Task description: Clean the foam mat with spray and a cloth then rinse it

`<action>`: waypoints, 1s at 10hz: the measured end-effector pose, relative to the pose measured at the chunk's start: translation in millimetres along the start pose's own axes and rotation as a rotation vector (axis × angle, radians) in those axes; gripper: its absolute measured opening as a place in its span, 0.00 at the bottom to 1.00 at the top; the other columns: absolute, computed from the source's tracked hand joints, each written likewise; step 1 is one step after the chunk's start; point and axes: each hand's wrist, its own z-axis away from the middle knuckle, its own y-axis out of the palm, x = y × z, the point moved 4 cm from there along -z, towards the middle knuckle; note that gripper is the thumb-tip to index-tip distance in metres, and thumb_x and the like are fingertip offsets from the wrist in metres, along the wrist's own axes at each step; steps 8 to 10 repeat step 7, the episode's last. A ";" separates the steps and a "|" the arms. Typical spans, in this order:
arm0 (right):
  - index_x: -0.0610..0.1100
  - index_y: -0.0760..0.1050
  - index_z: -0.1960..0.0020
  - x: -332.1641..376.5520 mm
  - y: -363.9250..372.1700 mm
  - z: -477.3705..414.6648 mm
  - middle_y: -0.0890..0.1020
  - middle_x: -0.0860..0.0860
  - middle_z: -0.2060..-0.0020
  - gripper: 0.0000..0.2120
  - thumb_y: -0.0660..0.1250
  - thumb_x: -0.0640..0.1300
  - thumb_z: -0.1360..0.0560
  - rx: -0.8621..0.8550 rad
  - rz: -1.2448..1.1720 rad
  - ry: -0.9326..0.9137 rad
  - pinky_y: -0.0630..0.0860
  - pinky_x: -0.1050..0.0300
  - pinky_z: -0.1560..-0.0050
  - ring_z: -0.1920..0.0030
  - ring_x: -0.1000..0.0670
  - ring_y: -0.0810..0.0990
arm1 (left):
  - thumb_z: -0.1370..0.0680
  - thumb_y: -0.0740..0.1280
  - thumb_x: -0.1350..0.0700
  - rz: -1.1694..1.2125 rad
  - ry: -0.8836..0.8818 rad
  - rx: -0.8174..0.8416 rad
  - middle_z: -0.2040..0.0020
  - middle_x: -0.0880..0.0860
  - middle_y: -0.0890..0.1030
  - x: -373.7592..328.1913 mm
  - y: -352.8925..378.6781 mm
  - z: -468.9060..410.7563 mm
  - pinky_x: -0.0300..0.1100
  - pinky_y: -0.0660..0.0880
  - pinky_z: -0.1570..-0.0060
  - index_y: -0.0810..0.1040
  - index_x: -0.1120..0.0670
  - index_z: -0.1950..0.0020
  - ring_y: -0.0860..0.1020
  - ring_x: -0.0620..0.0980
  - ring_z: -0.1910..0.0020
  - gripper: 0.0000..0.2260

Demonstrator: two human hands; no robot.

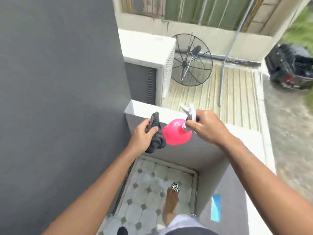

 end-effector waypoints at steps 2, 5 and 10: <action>0.38 0.74 0.68 -81.6 -47.2 -75.1 0.77 0.45 0.74 0.14 0.66 0.49 0.32 -0.084 -0.001 0.210 0.68 0.52 0.71 0.72 0.46 0.73 | 0.18 0.67 0.56 -0.069 -0.056 0.075 0.49 0.51 0.82 -15.6 91.5 -124.2 0.41 0.70 0.52 0.79 0.53 0.37 0.79 0.53 0.48 0.11; 0.39 0.72 0.67 -136.2 -51.4 -116.6 0.75 0.49 0.73 0.21 0.65 0.56 0.26 -0.095 -0.085 0.378 0.67 0.54 0.70 0.71 0.50 0.72 | 0.22 0.72 0.42 -0.327 -0.122 0.288 0.37 0.53 0.81 17.7 153.2 -194.9 0.50 0.75 0.38 0.71 0.52 0.29 0.79 0.56 0.37 0.26; 0.41 0.71 0.69 -140.0 -53.9 -116.5 0.72 0.49 0.75 0.35 0.60 0.74 0.28 -0.038 -0.077 0.413 0.66 0.56 0.70 0.73 0.51 0.70 | 0.25 0.66 0.32 -0.592 -0.063 0.289 0.31 0.55 0.79 21.1 148.5 -207.1 0.53 0.75 0.35 0.67 0.49 0.24 0.77 0.58 0.32 0.34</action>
